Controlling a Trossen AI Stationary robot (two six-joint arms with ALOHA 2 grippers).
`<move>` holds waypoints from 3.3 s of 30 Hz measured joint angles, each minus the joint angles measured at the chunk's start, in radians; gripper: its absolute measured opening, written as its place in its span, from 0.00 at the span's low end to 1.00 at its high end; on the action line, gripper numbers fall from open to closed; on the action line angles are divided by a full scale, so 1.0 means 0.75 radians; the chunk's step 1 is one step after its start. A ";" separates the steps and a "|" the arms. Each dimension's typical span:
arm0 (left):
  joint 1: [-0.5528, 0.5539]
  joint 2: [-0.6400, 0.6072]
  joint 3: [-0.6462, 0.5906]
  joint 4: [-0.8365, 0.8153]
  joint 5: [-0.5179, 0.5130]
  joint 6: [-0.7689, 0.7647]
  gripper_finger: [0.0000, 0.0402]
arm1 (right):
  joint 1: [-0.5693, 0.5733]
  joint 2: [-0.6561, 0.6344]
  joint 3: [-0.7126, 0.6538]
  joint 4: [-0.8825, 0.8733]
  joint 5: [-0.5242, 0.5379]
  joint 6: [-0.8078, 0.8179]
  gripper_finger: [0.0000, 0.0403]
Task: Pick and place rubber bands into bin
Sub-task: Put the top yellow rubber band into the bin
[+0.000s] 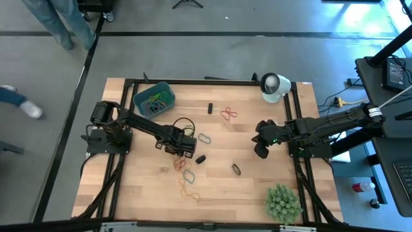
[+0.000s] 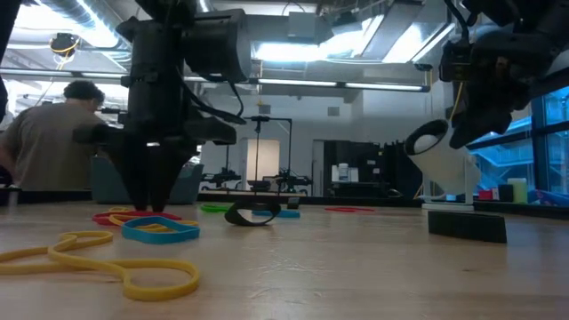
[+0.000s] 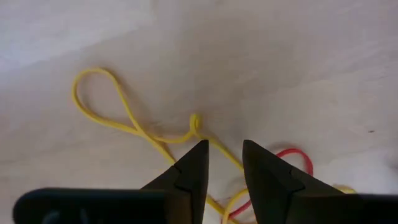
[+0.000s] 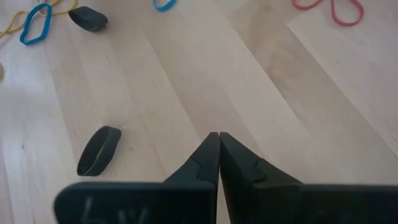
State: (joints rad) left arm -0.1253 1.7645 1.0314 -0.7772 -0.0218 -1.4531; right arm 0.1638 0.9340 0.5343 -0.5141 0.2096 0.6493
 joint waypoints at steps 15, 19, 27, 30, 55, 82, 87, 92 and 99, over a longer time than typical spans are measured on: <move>-0.003 -0.094 0.020 -0.031 -0.069 0.085 0.01 | 0.000 0.000 0.000 0.039 0.002 -0.004 0.04; -0.018 -0.204 0.057 -0.050 -0.159 0.083 0.00 | 0.000 0.000 0.000 0.043 0.002 -0.004 0.04; -0.042 -0.383 0.069 -0.142 -0.268 0.019 0.00 | 0.000 0.000 0.000 0.045 0.013 -0.009 0.04; -0.042 -0.376 0.058 -0.216 -0.237 -0.014 0.02 | 0.000 0.000 0.000 0.048 0.028 -0.009 0.04; 0.005 -0.080 -0.128 0.107 -0.073 -0.094 0.43 | 0.000 0.000 0.000 0.071 0.026 -0.006 0.04; 0.004 -0.085 -0.128 0.177 -0.048 -0.058 0.42 | -0.017 -0.003 0.061 0.289 -0.047 -0.159 0.08; 0.004 -0.085 -0.128 0.177 -0.048 -0.059 0.42 | -0.016 -0.003 0.109 0.293 -0.048 -0.248 0.08; 0.004 -0.085 -0.128 0.176 -0.048 -0.059 0.42 | -0.017 -0.003 0.118 0.291 -0.045 -0.287 0.08; 0.004 -0.086 -0.128 0.175 -0.021 -0.059 0.41 | -0.017 -0.003 0.118 0.290 -0.046 -0.285 0.08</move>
State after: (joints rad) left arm -0.1226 1.6997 0.9352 -0.6457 -0.0378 -1.4975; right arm 0.1513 0.9321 0.6228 -0.2964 0.1755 0.4356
